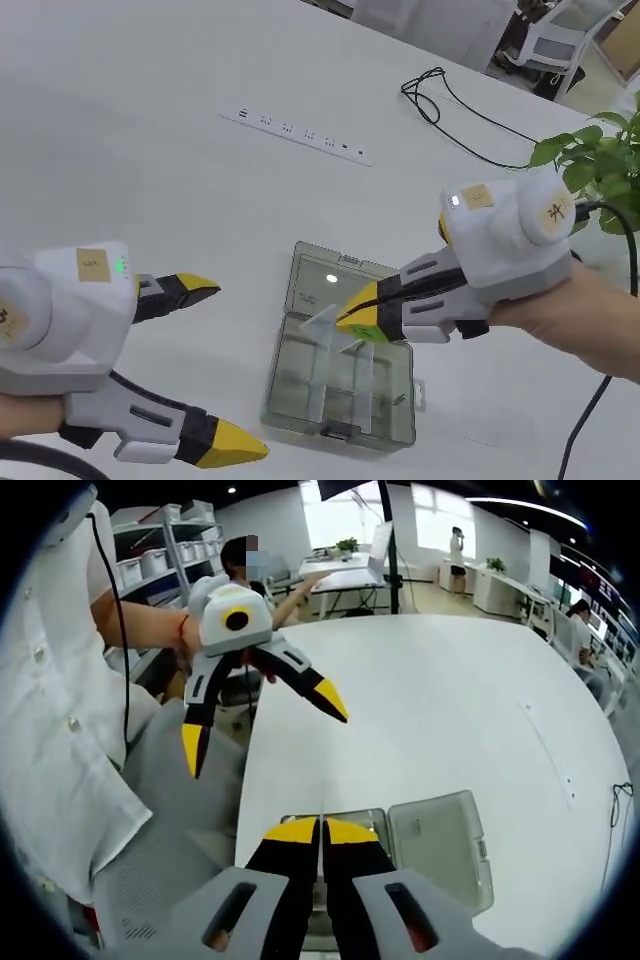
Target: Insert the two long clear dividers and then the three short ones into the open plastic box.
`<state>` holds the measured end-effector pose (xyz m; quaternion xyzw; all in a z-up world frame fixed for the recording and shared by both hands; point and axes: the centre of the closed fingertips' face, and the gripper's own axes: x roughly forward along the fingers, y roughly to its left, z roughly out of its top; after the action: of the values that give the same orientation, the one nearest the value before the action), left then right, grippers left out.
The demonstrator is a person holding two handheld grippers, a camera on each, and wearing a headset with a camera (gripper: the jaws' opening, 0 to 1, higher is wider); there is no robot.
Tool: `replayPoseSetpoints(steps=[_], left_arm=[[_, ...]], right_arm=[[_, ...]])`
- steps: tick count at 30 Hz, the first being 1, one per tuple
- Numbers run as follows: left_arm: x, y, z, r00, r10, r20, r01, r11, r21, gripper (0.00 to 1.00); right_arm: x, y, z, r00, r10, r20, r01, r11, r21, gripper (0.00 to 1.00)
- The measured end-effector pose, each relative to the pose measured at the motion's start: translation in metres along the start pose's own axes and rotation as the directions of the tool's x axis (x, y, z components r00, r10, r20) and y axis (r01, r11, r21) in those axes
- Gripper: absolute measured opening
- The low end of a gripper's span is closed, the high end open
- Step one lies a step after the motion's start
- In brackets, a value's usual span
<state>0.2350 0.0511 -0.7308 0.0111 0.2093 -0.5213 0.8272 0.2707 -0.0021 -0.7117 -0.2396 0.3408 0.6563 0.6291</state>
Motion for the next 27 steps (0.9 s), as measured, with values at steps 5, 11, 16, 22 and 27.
replayPoseSetpoints(steps=[5,11,16,22,27], left_arm=[[-0.0014,0.0010,-0.0029,1.0000,0.000,-0.006,0.000,1.000,-0.001,1.00],[-0.0025,0.0020,-0.0044,1.0000,0.001,-0.008,-0.001,1.000,-0.004,1.00],[-0.0032,0.0032,-0.0048,1.0000,0.002,-0.009,-0.002,1.000,-0.003,1.00],[-0.0032,0.0027,-0.0057,0.9999,0.000,-0.011,0.000,1.000,-0.004,1.00],[-0.0037,0.0033,-0.0056,0.9999,0.002,-0.012,-0.002,1.000,-0.002,1.00]], right_arm=[[0.0014,-0.0010,0.0000,1.0000,0.001,-0.001,-0.001,1.000,-0.001,0.03],[0.0048,-0.0010,-0.0016,1.0000,0.003,-0.004,-0.003,1.000,-0.002,0.03],[0.0062,-0.0025,-0.0020,1.0000,0.005,-0.003,-0.005,1.000,-0.003,0.03],[0.0083,-0.0064,-0.0014,1.0000,0.002,-0.001,-0.002,1.000,-0.003,0.03],[0.0098,-0.0072,0.0010,1.0000,-0.003,0.005,0.003,1.000,-0.005,0.03]])
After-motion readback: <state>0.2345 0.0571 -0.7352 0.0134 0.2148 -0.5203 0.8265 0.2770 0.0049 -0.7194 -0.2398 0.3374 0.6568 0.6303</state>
